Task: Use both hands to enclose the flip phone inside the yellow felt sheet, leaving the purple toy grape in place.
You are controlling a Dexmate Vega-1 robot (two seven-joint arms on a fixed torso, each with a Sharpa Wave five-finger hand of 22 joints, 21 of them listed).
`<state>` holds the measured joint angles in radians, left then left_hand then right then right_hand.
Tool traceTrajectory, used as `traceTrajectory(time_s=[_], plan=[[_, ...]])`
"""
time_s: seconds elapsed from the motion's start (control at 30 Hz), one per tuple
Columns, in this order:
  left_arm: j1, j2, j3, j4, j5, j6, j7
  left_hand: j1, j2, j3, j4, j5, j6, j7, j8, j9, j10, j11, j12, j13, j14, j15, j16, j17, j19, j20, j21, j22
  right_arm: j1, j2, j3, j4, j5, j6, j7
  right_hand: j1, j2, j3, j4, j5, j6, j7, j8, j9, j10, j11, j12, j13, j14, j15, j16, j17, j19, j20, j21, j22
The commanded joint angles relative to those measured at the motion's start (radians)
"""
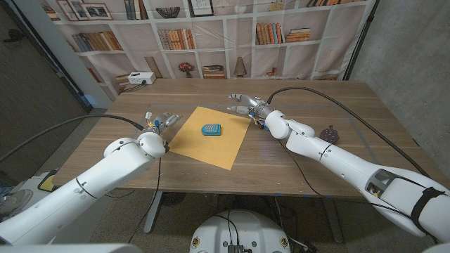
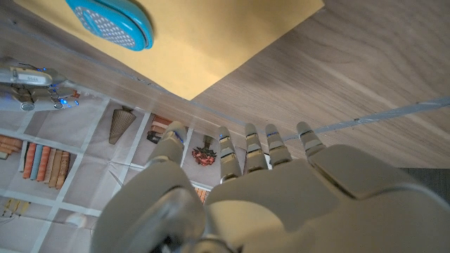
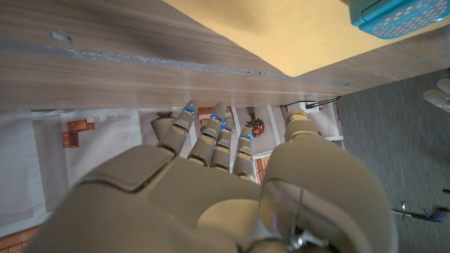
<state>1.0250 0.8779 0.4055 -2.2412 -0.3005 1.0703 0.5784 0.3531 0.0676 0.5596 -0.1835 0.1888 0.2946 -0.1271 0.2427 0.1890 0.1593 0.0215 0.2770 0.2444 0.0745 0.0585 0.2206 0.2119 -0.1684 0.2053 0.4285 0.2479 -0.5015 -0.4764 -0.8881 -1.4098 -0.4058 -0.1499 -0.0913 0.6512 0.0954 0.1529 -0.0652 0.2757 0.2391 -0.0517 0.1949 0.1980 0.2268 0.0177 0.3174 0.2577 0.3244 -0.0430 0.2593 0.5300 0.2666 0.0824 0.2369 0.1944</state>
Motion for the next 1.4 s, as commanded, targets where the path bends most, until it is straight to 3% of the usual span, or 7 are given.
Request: traceTrajectory(time_s=[0.03,0.23,0.57,0.87,1.17,1.33,1.4], plan=[[-0.098,0.057,0.105,-0.106,0.015,0.278,-0.021,0.032,-0.006,0.009,-0.002,-0.003,0.007,-0.020,-0.001,0.006,-0.020,0.001,-0.006,0.008,-0.022,-0.001,-0.010,0.005,-0.075,0.007,-0.007,0.005,0.079,0.016,-0.087,0.026,-0.056,-0.192,0.111,-0.003,-0.016,-0.014,-0.001,-0.006,0.002,-0.006,-0.001,0.002,-0.013,-0.002,-0.005,0.010,-0.021,-0.033,0.012,0.015,-0.030,-0.021,-0.014,0.001],[-0.121,0.078,0.137,-0.135,-0.014,0.326,0.004,0.071,-0.013,0.015,-0.003,-0.006,0.030,-0.052,0.006,0.006,-0.033,-0.013,-0.008,0.012,-0.042,-0.005,-0.013,0.006,-0.088,0.006,-0.010,0.007,0.102,0.020,-0.138,0.047,-0.102,-0.255,0.117,0.001,-0.022,-0.029,-0.007,-0.001,0.032,-0.002,0.008,0.003,0.021,-0.011,0.016,0.027,0.007,-0.046,0.055,0.046,-0.035,-0.030,-0.018,0.003],[-0.084,0.077,0.111,-0.163,-0.002,0.319,0.011,0.089,-0.022,0.011,0.002,-0.009,0.040,-0.041,0.009,0.007,-0.037,-0.006,-0.008,0.016,-0.050,0.000,-0.011,0.008,-0.096,0.007,-0.010,0.010,0.114,0.023,-0.193,0.075,-0.169,-0.315,0.071,0.063,-0.033,-0.046,-0.048,0.018,0.158,0.012,0.038,0.005,0.105,-0.027,0.074,0.071,0.062,-0.065,0.154,0.119,0.012,-0.041,-0.006,0.005],[-0.047,0.088,0.073,-0.170,0.001,0.270,0.004,0.089,-0.021,0.006,0.012,-0.011,0.042,-0.036,0.007,0.007,-0.042,-0.004,-0.008,0.018,-0.061,0.005,-0.011,0.010,-0.098,0.008,-0.009,0.012,0.092,0.013,-0.219,0.107,-0.219,-0.282,-0.045,0.184,-0.076,-0.075,-0.093,0.045,0.348,-0.040,0.094,0.027,0.194,-0.072,0.164,0.145,0.122,-0.118,0.280,0.221,0.048,-0.065,0.002,0.011],[-0.038,0.092,0.058,-0.166,0.003,0.242,-0.004,0.069,-0.022,-0.009,0.030,-0.016,0.028,-0.024,-0.006,0.007,-0.053,0.004,-0.010,0.022,-0.074,0.012,-0.009,0.016,-0.104,0.008,-0.009,0.016,0.043,-0.006,-0.198,0.130,-0.234,-0.204,-0.209,0.227,-0.106,-0.104,-0.087,0.053,0.407,-0.048,0.129,0.055,0.210,-0.091,0.217,0.193,0.141,-0.129,0.345,0.289,0.050,-0.061,0.002,0.015],[-0.017,0.100,0.032,-0.159,-0.002,0.189,-0.014,0.052,-0.019,-0.021,0.042,-0.018,0.011,-0.018,-0.018,0.008,-0.064,0.014,-0.012,0.026,-0.086,0.019,-0.008,0.020,-0.109,0.008,-0.008,0.019,0.040,-0.011,-0.206,0.161,-0.259,-0.161,-0.258,0.364,-0.077,-0.101,-0.096,0.089,0.662,-0.029,0.279,0.116,0.335,-0.112,0.352,0.285,0.259,-0.163,0.449,0.343,0.127,-0.056,0.032,0.019],[-0.019,0.104,0.036,-0.159,0.001,0.180,-0.017,0.046,-0.020,-0.024,0.045,-0.018,0.010,-0.018,-0.019,0.008,-0.069,0.018,-0.013,0.027,-0.094,0.019,-0.010,0.021,-0.111,0.008,-0.008,0.020,0.042,-0.010,-0.210,0.169,-0.266,-0.160,-0.252,0.396,-0.068,-0.092,-0.101,0.096,0.686,-0.026,0.296,0.124,0.346,-0.126,0.367,0.296,0.274,-0.169,0.450,0.337,0.137,-0.057,0.037,0.019]])
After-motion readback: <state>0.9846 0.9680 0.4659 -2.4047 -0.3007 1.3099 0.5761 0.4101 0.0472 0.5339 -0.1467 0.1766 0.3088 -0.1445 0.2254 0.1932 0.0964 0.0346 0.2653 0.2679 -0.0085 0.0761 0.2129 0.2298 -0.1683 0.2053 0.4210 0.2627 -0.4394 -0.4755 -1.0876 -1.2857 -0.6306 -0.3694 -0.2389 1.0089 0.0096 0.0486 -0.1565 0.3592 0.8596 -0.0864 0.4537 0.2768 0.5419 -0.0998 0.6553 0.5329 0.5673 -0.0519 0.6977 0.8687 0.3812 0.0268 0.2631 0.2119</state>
